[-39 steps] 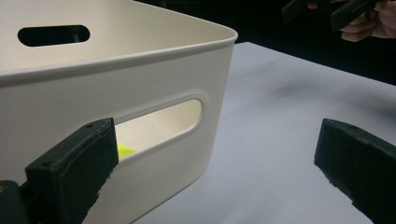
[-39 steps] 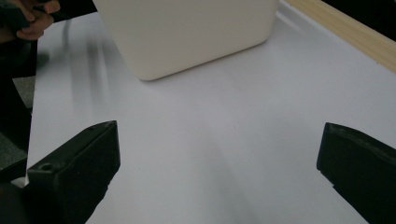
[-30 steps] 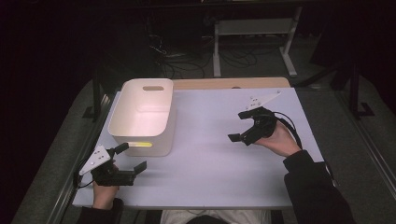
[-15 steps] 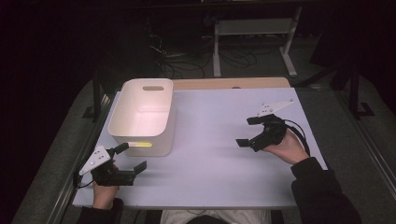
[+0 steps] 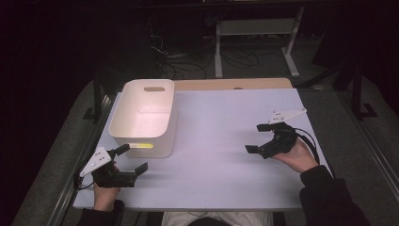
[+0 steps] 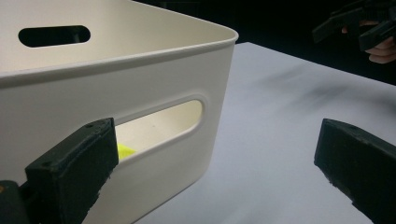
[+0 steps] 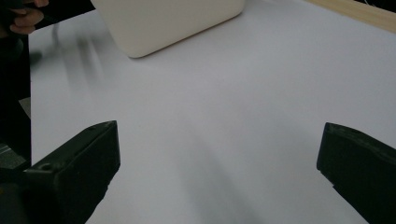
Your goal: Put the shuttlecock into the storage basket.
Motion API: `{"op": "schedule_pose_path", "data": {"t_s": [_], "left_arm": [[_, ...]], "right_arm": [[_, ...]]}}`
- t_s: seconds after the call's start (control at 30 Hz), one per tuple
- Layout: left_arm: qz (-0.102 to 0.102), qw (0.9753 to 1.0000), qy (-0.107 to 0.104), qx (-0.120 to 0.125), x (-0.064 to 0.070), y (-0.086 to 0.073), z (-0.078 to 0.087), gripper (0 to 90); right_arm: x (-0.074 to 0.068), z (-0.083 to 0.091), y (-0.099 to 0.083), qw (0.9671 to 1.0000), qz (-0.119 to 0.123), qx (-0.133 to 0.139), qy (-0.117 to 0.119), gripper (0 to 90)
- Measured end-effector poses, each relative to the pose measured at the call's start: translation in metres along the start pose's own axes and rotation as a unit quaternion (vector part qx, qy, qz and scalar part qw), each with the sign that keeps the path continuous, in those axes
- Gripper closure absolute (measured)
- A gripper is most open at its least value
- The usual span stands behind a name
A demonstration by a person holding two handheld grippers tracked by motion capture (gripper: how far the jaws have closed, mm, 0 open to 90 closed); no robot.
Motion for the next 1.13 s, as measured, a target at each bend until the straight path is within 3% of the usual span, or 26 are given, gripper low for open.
{"op": "schedule_pose_path", "data": {"t_s": [0.5, 0.83, 0.9, 1.13], "left_arm": [[0.001, 1.0, 0.003, 0.0, -0.001, 0.0, 0.0, 0.0], [0.001, 1.0, 0.003, 0.0, -0.001, 0.0, 0.001, 0.0], [0.002, 1.0, 0.002, 0.001, -0.001, 0.001, 0.0, 0.0], [0.003, 1.0, 0.002, 0.002, -0.001, 0.001, 0.0, 0.0]], "right_arm": [[0.005, 0.018, -0.041, 0.9987, -0.032, 0.027, -0.031, 0.0], [0.002, 0.026, -0.055, 0.9975, -0.031, 0.041, -0.048, 0.0], [0.003, 0.027, -0.063, 0.9967, -0.034, 0.041, -0.061, 0.0], [0.002, 0.029, -0.07, 0.996, -0.044, 0.046, -0.064, 0.0]]}}
Point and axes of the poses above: each handheld gripper's, and its own axes: z roughly backward along the jaws, y roughly out of its top, x roughly to its right, the point moved 7 cm from there along -z, roughly forward along the jaws, and after that the axes turned 2 degrees about -y, right-handed, at the moved point
